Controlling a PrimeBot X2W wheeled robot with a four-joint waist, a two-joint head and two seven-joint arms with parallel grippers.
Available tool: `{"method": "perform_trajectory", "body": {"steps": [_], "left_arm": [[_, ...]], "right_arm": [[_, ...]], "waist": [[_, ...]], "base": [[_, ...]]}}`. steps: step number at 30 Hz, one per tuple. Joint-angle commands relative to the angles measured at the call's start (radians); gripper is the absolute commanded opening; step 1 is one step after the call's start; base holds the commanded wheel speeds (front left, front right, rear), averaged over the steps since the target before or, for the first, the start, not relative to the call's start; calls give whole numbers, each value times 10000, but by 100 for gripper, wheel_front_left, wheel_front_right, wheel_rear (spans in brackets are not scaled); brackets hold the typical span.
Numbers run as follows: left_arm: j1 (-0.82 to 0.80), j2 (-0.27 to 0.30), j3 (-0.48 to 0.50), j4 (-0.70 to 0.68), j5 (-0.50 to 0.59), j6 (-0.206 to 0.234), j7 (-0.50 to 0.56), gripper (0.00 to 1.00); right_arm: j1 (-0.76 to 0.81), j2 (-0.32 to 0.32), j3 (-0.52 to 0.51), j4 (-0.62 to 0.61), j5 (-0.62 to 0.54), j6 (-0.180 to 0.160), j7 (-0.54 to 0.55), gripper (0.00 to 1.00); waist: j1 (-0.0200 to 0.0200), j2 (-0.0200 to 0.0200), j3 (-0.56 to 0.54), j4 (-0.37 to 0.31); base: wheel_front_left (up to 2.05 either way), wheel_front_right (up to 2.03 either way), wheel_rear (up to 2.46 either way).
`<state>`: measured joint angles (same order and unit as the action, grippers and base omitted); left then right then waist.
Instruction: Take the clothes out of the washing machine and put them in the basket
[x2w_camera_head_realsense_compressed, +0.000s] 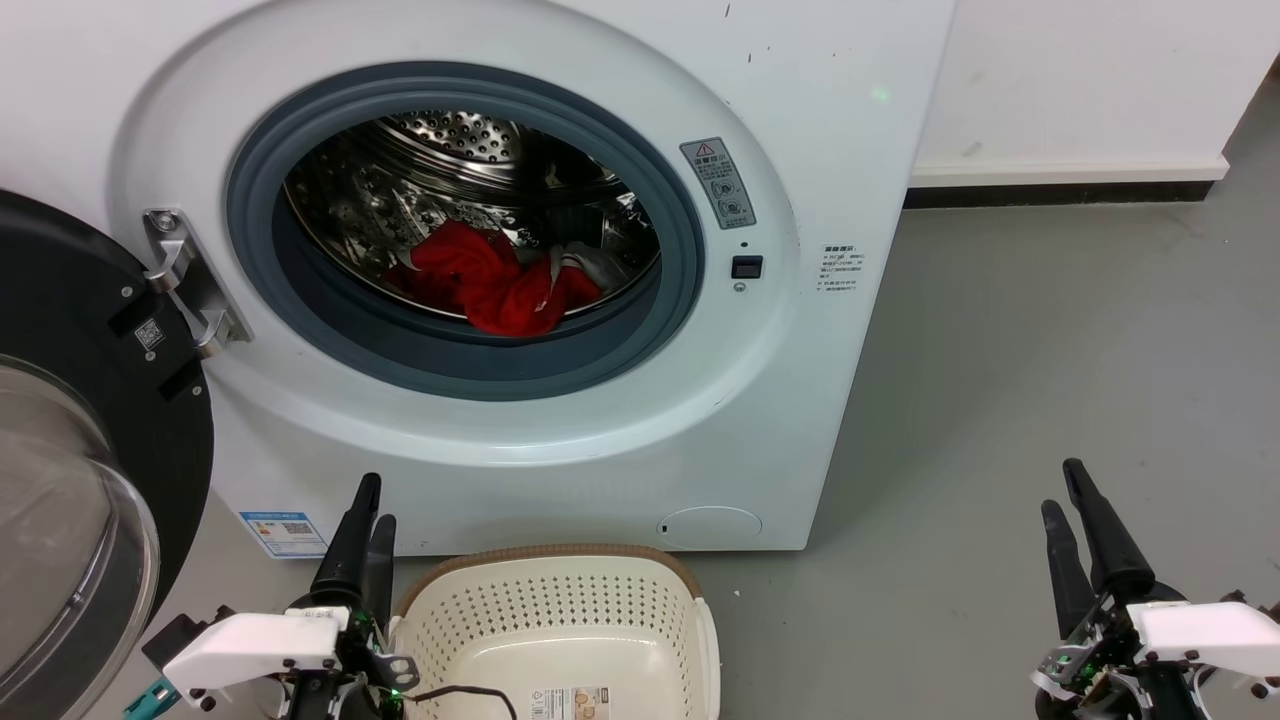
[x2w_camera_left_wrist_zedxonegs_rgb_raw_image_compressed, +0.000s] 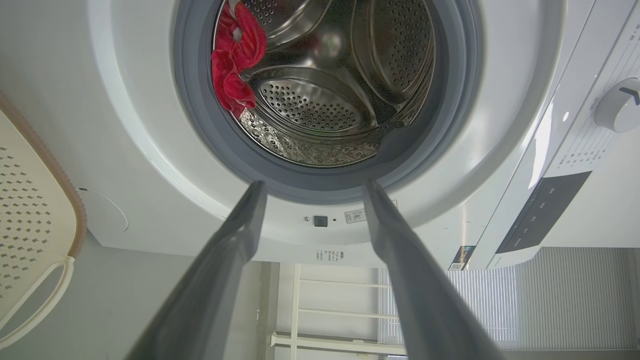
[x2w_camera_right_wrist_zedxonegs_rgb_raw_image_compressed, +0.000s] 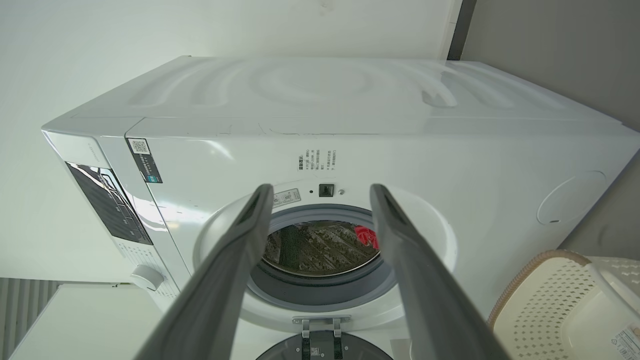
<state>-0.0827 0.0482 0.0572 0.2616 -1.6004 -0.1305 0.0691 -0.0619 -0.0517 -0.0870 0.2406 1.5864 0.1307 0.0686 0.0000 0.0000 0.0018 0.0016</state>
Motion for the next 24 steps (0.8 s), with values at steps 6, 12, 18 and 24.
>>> {"method": "perform_trajectory", "body": {"steps": [6, 12, 18, 24], "left_arm": [[-330, 21, -260, -490, 607, -1, -372, 100], [-386, 22, -372, -789, 1620, -1, -632, 100], [-392, 23, -399, -970, 2231, -1, -835, 100], [-430, 23, -486, -1094, 3049, -1, -1064, 100]], "right_arm": [[34, -4, 7, -435, -953, 0, -373, 100], [95, -2, -36, -720, -2322, 0, -632, 100], [165, -1, -20, -946, -3382, 0, -834, 100], [275, 0, 30, -1188, -4482, 0, -1067, 100]], "waist": [[0, 0, -7, 25], [0, 0, -9, 54], [0, 0, -9, 79], [0, 0, -17, 109]], "base": [[0, 0, 0], [0, 0, 0], [0, 0, 0], [0, 0, 0]]}}
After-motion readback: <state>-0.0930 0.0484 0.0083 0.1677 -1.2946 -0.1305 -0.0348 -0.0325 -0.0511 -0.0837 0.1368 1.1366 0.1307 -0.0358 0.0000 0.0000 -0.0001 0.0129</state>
